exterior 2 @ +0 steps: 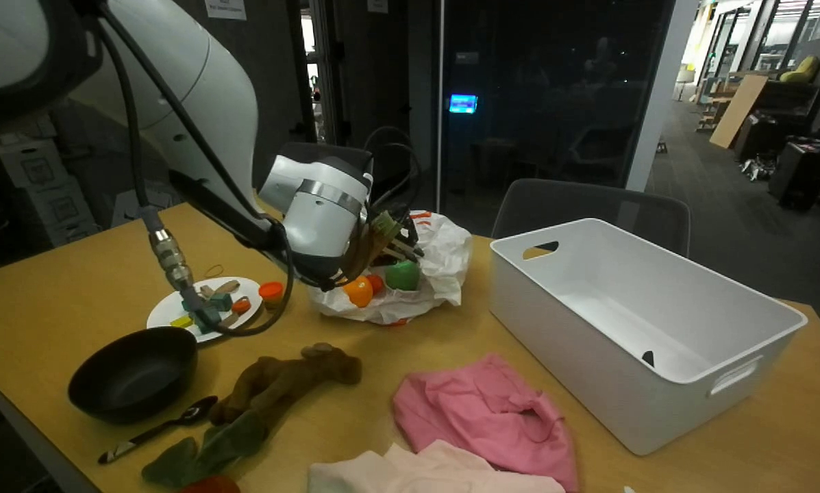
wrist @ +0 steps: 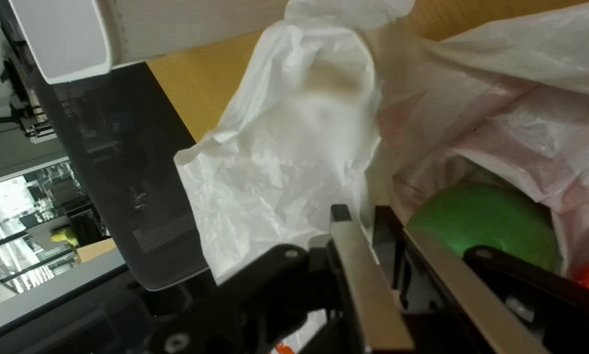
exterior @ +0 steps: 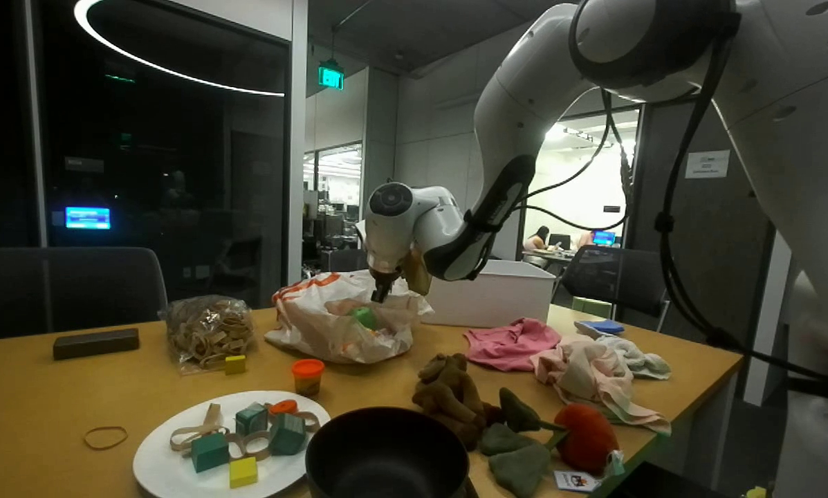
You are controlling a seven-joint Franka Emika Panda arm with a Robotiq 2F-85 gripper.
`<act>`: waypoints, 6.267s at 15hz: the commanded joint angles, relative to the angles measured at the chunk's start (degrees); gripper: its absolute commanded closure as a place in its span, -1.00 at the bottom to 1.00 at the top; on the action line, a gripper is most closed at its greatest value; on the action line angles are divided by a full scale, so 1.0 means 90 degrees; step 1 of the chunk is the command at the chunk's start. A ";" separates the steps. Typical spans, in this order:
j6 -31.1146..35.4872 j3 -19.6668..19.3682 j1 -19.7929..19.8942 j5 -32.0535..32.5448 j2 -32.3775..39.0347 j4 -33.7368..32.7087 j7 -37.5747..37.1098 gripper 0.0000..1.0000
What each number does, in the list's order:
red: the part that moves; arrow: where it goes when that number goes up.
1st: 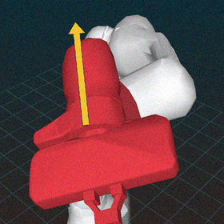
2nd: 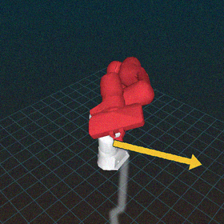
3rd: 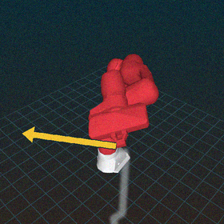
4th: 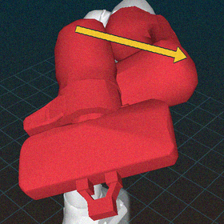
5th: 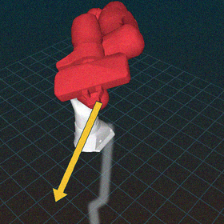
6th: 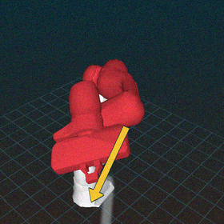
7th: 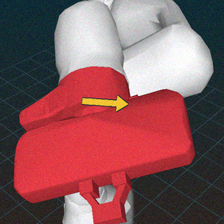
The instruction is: Push the plastic backward, then put the apple and moose toy in the plastic bag
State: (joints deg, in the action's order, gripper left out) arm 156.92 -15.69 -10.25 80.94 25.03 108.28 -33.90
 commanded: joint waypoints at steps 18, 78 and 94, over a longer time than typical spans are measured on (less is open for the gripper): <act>-0.0681 0.0093 -0.0036 -0.1180 -0.1115 0.0591 0.0263 0.16; -0.2353 0.1870 0.1453 -0.9378 -0.2450 0.2574 0.6293 0.78; -0.0331 0.1957 0.0938 -0.4955 -0.2523 0.1821 0.1860 0.79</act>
State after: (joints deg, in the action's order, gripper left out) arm 153.65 1.62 -0.68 27.08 1.70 126.91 -8.55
